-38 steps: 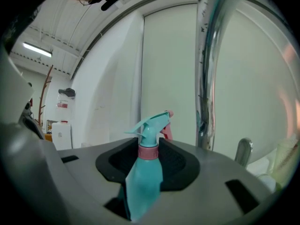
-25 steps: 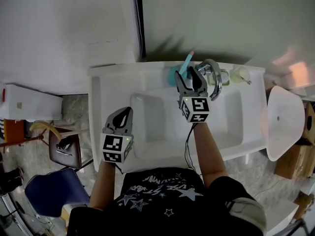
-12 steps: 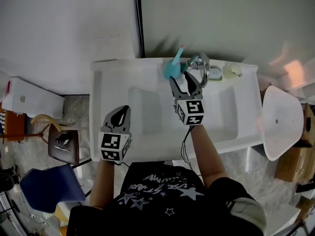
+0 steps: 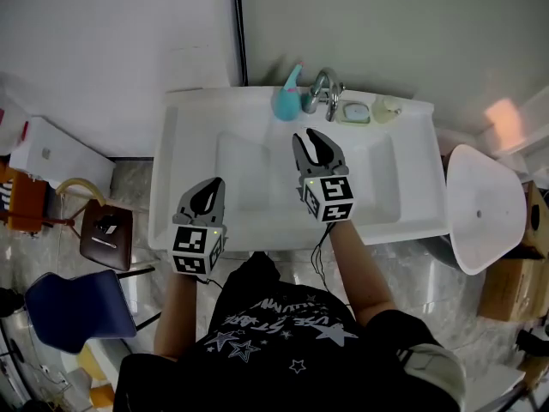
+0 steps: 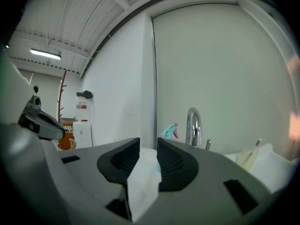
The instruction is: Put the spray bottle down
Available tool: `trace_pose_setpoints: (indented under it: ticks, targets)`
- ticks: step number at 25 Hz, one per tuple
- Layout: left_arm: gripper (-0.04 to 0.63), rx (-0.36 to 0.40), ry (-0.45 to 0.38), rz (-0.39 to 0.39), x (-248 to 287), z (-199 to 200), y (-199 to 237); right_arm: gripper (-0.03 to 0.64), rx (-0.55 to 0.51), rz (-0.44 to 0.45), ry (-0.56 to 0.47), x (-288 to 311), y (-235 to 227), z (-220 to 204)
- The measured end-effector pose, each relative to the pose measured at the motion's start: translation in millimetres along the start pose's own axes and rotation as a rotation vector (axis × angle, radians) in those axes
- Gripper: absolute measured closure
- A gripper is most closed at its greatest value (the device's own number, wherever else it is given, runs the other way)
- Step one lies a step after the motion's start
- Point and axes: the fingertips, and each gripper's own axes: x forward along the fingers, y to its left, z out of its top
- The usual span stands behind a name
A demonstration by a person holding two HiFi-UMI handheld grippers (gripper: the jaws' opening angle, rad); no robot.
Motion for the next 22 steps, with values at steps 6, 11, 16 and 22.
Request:
trace_pose_setpoints:
  ticks: [6, 11, 16, 22]
  targets:
    - [0.58, 0.016, -0.032, -0.001, -37.2, -2.0, -45.5, 0.577, -0.012, 0.001, -0.045, -66.1, 4.5, 16.5]
    - [0.58, 0.027, -0.057, -0.005, -64.6, -5.5, -84.2, 0.604, -0.024, -0.015, -0.042, -117.6, 3.7, 20.2]
    - [0.58, 0.026, -0.064, -0.006, -91.8, -17.4, -122.3, 0.606, -0.079, 0.001, 0.006, -165.2, 10.4, 11.8]
    - [0.58, 0.019, -0.053, 0.001, -128.0, -38.8, -167.2, 0.606, -0.082, 0.027, 0.005, -226.6, 16.2, 1.0]
